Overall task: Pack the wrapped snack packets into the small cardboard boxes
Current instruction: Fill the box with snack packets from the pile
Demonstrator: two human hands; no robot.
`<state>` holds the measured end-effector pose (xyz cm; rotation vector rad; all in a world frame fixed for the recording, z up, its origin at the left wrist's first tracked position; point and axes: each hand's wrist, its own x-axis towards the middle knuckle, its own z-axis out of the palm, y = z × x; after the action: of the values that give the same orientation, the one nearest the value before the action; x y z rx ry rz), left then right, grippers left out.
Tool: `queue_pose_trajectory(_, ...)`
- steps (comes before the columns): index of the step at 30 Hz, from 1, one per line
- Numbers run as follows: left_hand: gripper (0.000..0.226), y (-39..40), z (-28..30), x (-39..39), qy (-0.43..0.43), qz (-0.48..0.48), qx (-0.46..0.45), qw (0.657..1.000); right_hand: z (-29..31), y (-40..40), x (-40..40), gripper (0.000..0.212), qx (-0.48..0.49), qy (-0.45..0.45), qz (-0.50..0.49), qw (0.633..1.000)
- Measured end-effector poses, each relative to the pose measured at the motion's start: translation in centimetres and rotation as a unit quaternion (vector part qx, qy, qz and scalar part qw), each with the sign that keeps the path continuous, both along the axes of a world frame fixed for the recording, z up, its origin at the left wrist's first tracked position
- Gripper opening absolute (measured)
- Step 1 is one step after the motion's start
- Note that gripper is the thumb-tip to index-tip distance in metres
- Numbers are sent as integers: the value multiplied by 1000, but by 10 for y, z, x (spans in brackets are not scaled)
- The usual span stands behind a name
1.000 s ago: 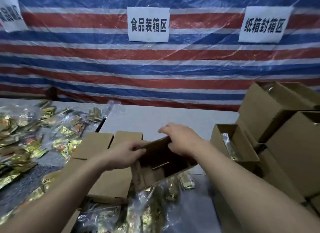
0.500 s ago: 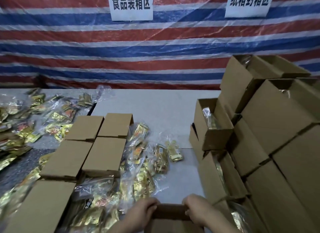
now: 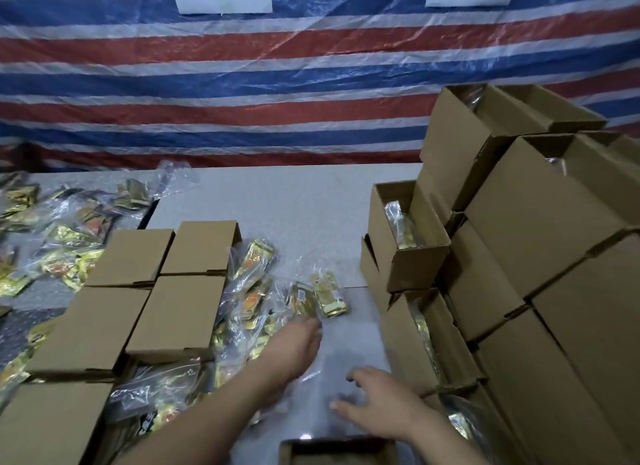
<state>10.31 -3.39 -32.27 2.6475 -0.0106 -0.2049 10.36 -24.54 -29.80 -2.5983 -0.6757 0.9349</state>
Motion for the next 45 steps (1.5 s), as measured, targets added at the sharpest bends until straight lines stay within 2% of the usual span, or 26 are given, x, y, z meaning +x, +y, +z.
queue_pose_trajectory(2, 33, -6, -5, 52, 20, -67, 133, 989, 3, 1, 8, 69, 24, -5, -31, 999)
queue_pose_trajectory(4, 50, -14, -12, 97, 35, -129, 243, 961, 5, 1, 17, 55, 40, -8, -63, 997)
queue_pose_trajectory(8, 54, -23, -39, 154, 49, -192, 375, 906, 8, -4, 30, 42, 61, -1, -110, 992)
queue_pose_trajectory(13, 53, -28, -87, 178, 97, -220, 450, 860, 1, -24, 36, 38, 83, 13, -151, 985)
queue_pose_trajectory(16, 54, -22, -111, 179, 112, -195, 434, 872, -10, -31, 36, 30, 93, 12, -189, 978)
queue_pose_trajectory(18, 64, -21, -114, 179, 106, -206, 423, 876, -16, -33, 37, 27, 104, 25, -213, 971)
queue_pose_trajectory(21, 78, -20, -86, 173, 63, -222, 357, 905, -25, -33, 42, 16, 133, 28, -248, 959)
queue_pose_trajectory(23, 66, -21, -53, 163, 31, -182, 238, 954, -23, -30, 46, 17, 181, 30, -281, 942)
queue_pose_trajectory(24, 59, -23, -31, 155, 14, -150, 155, 976, -19, -29, 48, 30, 208, 24, -298, 931)
queue_pose_trajectory(26, 51, -26, 23, 132, -8, -89, -18, 996, 0, -24, 55, 74, 256, 9, -300, 919)
queue_pose_trajectory(28, 48, -29, 78, 103, -36, -32, -151, 987, 29, -20, 65, 112, 312, 14, -260, 914)
queue_pose_trajectory(30, 46, -31, 128, 72, -61, 21, -278, 958, 65, -12, 72, 128, 372, 50, -207, 904)
queue_pose_trajectory(33, 39, -36, 181, 35, -76, 57, -386, 918, 111, 5, 76, 125, 462, 131, -140, 866)
queue_pose_trajectory(37, 28, -39, 210, 4, -60, 89, -452, 885, 139, 18, 62, 112, 503, 130, -105, 848)
queue_pose_trajectory(39, 31, -35, 216, -9, -33, 84, -460, 883, 139, 19, 50, 93, 501, 136, -96, 850)
queue_pose_trajectory(41, 39, -29, 214, -23, -8, 66, -436, 898, 132, 15, 35, 76, 481, 130, -106, 860)
queue_pose_trajectory(43, 53, -21, 200, -41, 21, 55, -427, 902, 122, 7, 17, 68, 461, 123, -129, 869)
queue_pose_trajectory(45, 59, -13, 171, -66, 40, 97, -438, 893, 103, -4, -3, 65, 448, 119, -172, 869)
